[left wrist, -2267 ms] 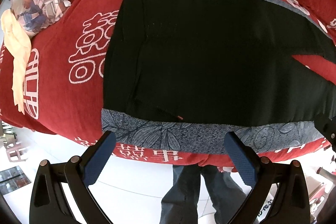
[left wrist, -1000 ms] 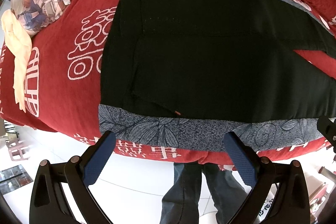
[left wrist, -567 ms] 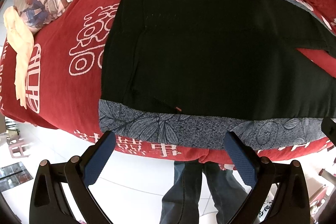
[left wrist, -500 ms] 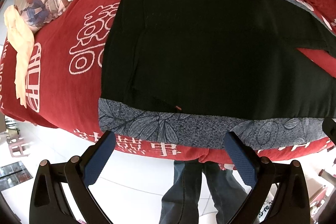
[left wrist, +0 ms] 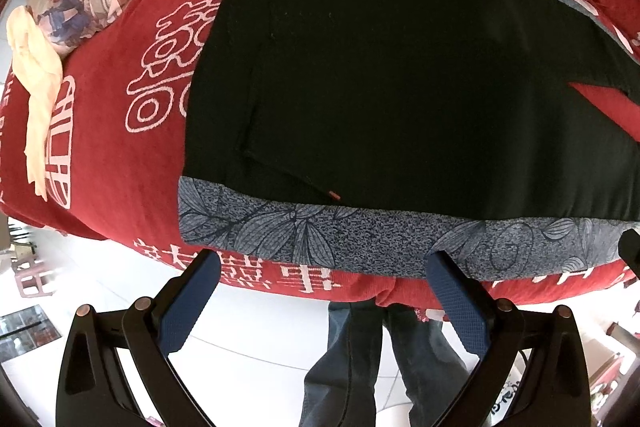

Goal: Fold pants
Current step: 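Position both grippers open over the grey waistband of the black pants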

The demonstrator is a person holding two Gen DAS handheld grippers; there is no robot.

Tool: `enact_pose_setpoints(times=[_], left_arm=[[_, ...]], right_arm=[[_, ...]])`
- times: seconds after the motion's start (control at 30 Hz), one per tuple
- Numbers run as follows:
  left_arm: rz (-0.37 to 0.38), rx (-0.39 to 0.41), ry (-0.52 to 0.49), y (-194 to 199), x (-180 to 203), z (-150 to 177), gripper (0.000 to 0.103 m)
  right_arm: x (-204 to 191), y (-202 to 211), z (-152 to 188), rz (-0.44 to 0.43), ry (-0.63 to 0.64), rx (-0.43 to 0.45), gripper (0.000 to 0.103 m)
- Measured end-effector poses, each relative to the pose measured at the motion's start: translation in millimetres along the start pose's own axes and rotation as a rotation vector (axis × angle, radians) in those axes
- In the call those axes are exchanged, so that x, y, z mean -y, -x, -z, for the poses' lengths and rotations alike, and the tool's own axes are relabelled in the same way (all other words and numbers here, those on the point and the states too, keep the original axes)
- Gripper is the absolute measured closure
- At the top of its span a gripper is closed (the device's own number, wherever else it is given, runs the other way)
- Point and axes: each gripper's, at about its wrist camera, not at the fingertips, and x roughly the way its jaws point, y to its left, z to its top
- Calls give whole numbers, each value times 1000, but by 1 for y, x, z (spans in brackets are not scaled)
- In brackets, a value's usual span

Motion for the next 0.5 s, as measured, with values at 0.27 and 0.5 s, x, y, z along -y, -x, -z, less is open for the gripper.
enact_pose_setpoints(times=[0.27,0.5], left_arm=[[7,-1,5,-2,-3,1,0],[31,-4,19,-5,-9,1,0]], right_arm=[[-4,-2,5,-12,-3,1,0],[-9,-5,6,-65,-24,-5,0]])
